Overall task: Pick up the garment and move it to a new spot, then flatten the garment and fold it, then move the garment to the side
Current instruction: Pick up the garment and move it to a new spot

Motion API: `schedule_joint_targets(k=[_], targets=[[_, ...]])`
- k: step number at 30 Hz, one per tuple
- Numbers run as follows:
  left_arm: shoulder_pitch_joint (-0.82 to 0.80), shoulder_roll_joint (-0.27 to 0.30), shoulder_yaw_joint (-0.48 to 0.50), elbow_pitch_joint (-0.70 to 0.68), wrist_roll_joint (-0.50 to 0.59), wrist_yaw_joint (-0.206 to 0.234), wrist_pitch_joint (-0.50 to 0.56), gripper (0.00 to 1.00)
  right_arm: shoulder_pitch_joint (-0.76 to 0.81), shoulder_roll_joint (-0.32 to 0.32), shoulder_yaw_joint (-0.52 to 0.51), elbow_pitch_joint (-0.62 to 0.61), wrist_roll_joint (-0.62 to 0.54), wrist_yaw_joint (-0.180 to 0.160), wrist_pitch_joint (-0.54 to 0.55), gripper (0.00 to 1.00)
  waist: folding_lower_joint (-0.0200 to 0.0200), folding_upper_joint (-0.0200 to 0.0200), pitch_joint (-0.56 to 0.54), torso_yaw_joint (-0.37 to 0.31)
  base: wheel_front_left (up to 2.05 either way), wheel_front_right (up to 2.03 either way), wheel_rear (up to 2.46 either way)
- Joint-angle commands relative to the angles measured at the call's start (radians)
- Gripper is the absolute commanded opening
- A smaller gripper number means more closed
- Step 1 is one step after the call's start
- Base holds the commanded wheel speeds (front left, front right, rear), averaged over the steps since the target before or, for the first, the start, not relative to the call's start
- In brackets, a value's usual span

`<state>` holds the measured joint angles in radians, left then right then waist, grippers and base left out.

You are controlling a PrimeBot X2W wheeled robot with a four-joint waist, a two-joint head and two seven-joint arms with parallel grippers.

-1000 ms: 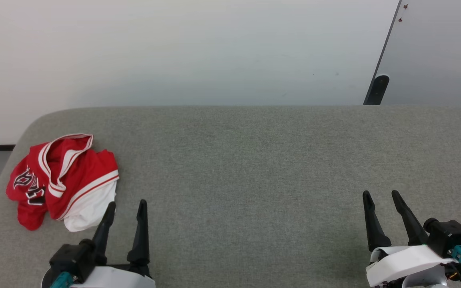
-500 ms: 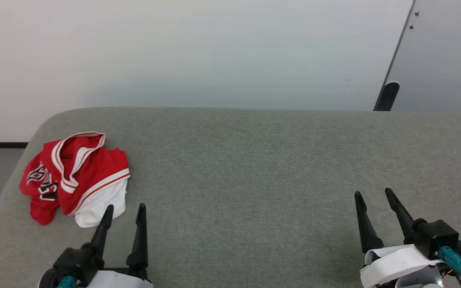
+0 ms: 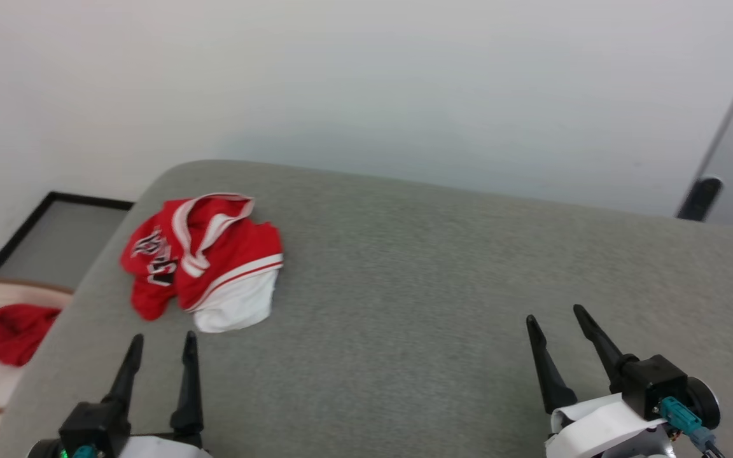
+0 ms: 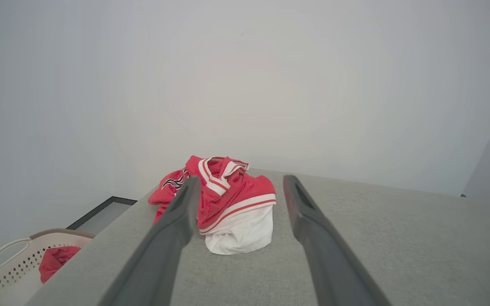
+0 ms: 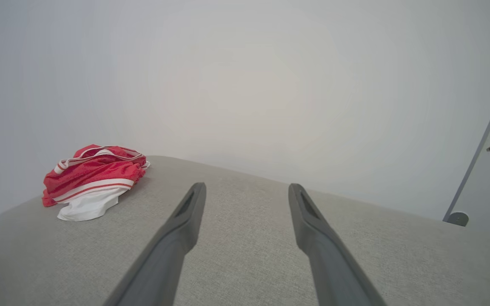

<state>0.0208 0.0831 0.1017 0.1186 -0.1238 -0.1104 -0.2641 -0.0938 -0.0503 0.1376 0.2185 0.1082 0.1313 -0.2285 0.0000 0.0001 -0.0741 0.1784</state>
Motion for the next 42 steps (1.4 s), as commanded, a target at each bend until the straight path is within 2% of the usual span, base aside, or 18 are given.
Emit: schedule_joint_targets(k=[1,9,16,19,27,35,42], targets=[[0.01,0.005,0.008,0.0,0.002,0.006,0.0,1.0,-0.01,0.0,0.009,0.003,0.008,-0.001,-0.004,1.0,0.0,-0.0001,-0.024,0.077,0.0,0.0,0.0],[0.034,0.007,0.027,-0.006,-0.005,0.009,0.0,1.0,-0.018,0.0,0.052,0.024,0.034,-0.001,-0.011,1.0,0.0,-0.0001,-0.037,0.158,0.0,0.0,0.0],[-0.01,0.008,0.019,0.01,-0.051,-0.004,0.01,1.0,-0.032,-0.001,0.061,0.031,0.032,-0.001,-0.012,1.0,0.0,-0.0001,-0.013,0.144,0.0,0.0,0.0],[-0.059,0.037,0.013,0.019,-0.086,-0.01,0.05,1.0,-0.04,-0.001,0.058,0.03,0.029,-0.001,-0.006,1.0,0.0,-0.0001,0.008,0.121,0.0,0.0,0.0],[-0.28,0.158,0.025,0.021,-0.263,-0.019,0.285,1.0,-0.076,-0.001,0.045,-0.002,-0.006,-0.001,0.007,1.0,0.0,-0.0001,0.125,0.029,0.0,0.0,0.0],[-0.555,0.294,0.017,0.075,-0.436,-0.021,0.602,1.0,-0.137,-0.009,0.035,-0.047,-0.025,-0.001,0.009,1.0,0.0,-0.0001,0.3,-0.057,0.0,0.0,0.0],[-0.747,0.381,-0.005,0.209,-0.496,0.009,0.893,1.0,-0.183,-0.019,0.043,-0.067,-0.031,-0.001,0.003,1.0,0.0,-0.0001,0.411,-0.12,0.0,0.0,0.0]])
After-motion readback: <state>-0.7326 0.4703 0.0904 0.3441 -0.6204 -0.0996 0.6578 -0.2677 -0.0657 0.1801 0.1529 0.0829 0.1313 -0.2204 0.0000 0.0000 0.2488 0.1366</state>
